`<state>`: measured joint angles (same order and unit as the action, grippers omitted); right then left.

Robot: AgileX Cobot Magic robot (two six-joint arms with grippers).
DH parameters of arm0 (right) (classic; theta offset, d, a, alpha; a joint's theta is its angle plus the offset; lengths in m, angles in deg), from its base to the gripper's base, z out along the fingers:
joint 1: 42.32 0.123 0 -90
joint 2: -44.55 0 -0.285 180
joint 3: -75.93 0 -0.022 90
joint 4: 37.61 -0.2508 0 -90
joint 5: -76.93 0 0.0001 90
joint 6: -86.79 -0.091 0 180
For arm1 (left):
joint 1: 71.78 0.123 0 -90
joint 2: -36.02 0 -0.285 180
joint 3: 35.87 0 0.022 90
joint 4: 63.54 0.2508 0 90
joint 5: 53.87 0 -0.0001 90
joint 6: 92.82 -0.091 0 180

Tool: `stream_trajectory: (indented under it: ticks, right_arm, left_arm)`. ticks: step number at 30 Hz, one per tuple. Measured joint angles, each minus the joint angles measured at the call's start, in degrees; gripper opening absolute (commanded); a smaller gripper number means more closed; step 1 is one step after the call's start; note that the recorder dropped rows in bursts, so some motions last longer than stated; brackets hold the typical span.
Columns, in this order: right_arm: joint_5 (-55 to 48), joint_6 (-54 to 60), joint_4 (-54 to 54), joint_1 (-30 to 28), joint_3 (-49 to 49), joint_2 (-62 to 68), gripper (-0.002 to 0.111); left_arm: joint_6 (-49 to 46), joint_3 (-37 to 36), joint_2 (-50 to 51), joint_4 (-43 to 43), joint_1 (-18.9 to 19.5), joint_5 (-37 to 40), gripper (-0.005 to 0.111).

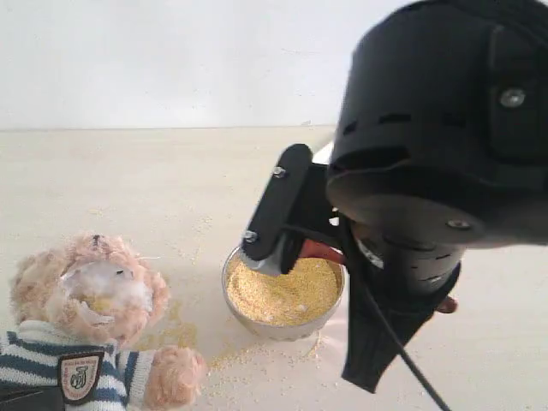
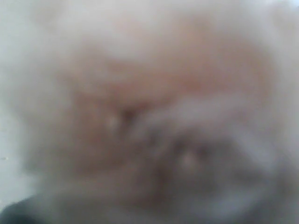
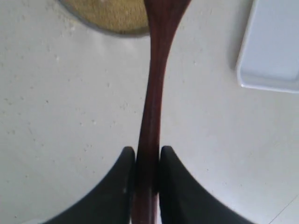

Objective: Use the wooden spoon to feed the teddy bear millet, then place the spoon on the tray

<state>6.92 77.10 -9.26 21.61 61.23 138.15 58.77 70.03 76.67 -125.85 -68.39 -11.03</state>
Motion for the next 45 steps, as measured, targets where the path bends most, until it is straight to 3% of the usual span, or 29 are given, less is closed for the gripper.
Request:
stream_trajectory:
  ticks: [3, 8, 23, 45]
  right_arm:
    - [-0.13, 6.14, -1.52, -5.64, -1.6, 1.76, 0.003]
    - [-0.13, 8.97, 1.94, -7.49, -1.6, 6.36, 0.003]
    - [0.31, 5.59, 16.92, -4.49, 5.1, 17.61, 0.003]
    - [0.31, 6.53, 18.55, -1.98, 5.36, 22.89, 0.003]
  left_arm:
    - [-0.14, 0.0, 0.0, 0.0, 0.0, 0.0, 0.005]
    - [-0.14, 0.0, 0.0, 0.0, 0.0, 0.0, 0.005]
    - [-0.14, 0.0, 0.0, 0.0, 0.0, 0.0, 0.005]
    - [-0.14, 0.0, 0.0, 0.0, 0.0, 0.0, 0.005]
